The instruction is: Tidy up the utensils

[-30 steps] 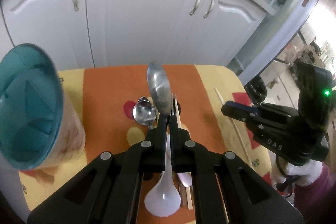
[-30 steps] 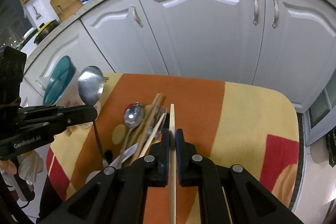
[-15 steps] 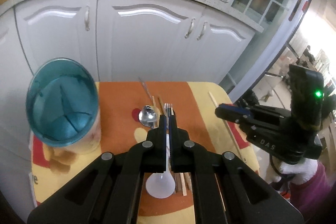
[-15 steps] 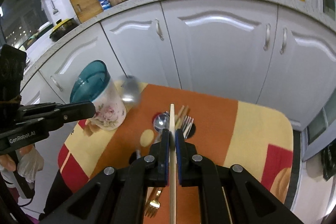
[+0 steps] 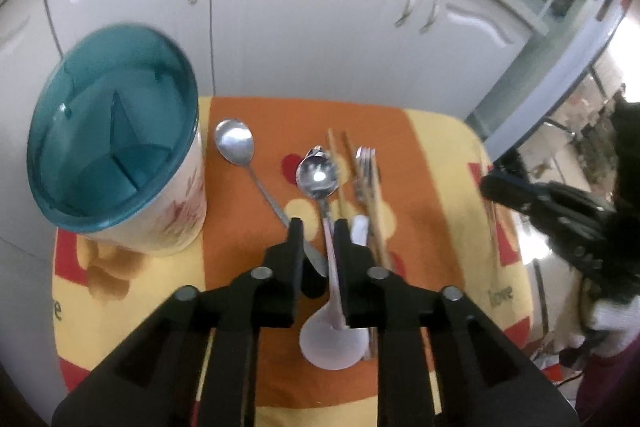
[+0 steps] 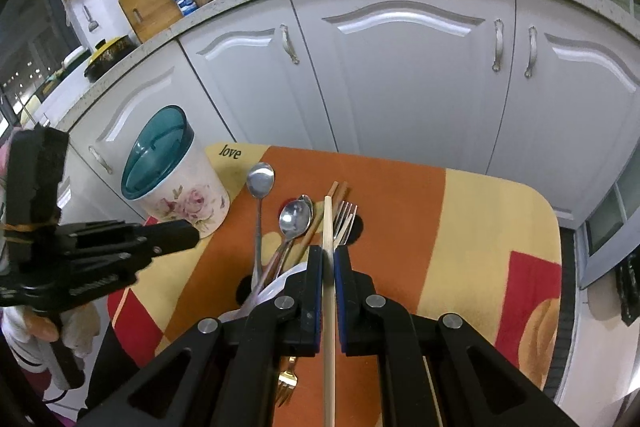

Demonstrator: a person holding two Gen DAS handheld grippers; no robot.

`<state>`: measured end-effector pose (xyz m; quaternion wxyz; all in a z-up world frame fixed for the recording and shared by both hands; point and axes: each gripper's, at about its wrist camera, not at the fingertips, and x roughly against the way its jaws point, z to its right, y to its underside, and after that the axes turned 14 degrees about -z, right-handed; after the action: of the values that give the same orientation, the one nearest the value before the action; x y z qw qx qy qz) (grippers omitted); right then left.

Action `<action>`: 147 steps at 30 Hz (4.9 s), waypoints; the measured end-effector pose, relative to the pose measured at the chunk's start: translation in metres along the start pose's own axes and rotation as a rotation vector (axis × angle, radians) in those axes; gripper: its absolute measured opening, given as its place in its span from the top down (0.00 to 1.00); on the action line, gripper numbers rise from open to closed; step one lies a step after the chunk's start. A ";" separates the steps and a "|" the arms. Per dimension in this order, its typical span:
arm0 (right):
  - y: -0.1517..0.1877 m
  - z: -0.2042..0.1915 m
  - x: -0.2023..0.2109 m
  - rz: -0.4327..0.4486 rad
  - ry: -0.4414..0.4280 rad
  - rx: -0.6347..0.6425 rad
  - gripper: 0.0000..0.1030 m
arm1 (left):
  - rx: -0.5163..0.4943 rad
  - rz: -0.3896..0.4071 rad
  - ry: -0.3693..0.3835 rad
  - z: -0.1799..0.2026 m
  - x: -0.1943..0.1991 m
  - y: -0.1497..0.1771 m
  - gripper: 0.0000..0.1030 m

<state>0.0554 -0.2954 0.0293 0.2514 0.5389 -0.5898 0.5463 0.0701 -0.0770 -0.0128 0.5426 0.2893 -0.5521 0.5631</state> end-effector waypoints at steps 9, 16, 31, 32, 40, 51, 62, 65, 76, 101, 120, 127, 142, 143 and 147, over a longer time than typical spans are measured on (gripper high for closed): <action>0.000 0.016 -0.022 -0.026 -0.042 -0.045 0.95 | -0.018 -0.064 -0.043 0.009 -0.034 -0.009 0.78; 0.002 0.029 -0.058 -0.140 0.017 -0.033 0.70 | -0.050 -0.108 -0.134 0.013 -0.066 -0.025 0.77; -0.003 0.030 -0.100 -0.179 0.113 0.069 0.94 | -0.149 -0.165 -0.175 0.022 -0.097 -0.041 0.96; -0.003 0.031 -0.100 -0.175 0.106 0.062 0.95 | -0.137 -0.169 -0.144 0.018 -0.094 -0.040 0.97; 0.001 0.040 -0.051 -0.077 -0.007 -0.022 0.95 | -0.085 -0.077 -0.017 0.008 -0.045 -0.017 0.97; 0.002 0.007 0.006 0.036 -0.066 -0.004 0.95 | -0.064 0.081 0.069 0.011 0.021 0.003 1.00; 0.008 -0.004 0.016 0.036 -0.042 0.010 0.95 | -0.056 0.039 0.051 0.012 0.007 0.015 1.00; 0.011 0.001 0.014 0.027 -0.042 0.004 0.95 | -0.057 -0.008 0.019 0.015 -0.014 0.006 0.96; 0.013 0.024 -0.005 0.005 -0.085 -0.041 0.95 | -0.090 -0.137 -0.140 0.014 -0.088 -0.032 0.77; 0.001 0.014 0.017 0.067 -0.094 -0.020 0.95 | -0.103 -0.025 0.028 0.015 -0.019 -0.013 0.97; -0.068 -0.090 0.027 0.110 -0.239 0.128 0.95 | 0.059 0.207 0.059 -0.065 0.106 -0.016 0.97; -0.107 -0.140 0.007 0.125 -0.259 0.179 0.95 | 0.158 0.270 0.005 -0.108 0.121 -0.024 0.97; -0.184 -0.154 -0.040 0.295 -0.302 0.051 0.95 | 0.249 0.388 -0.049 -0.141 0.106 -0.052 0.97; -0.187 -0.154 -0.043 0.301 -0.313 0.045 0.95 | 0.252 0.396 -0.061 -0.143 0.104 -0.053 0.97; -0.196 -0.159 -0.052 0.340 -0.307 0.063 0.95 | 0.249 0.402 -0.084 -0.147 0.097 -0.055 0.97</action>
<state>0.2026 -0.0967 0.1004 0.0459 0.5161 -0.6862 0.5105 0.1381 0.0783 0.0612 0.3564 0.2616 -0.5471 0.7108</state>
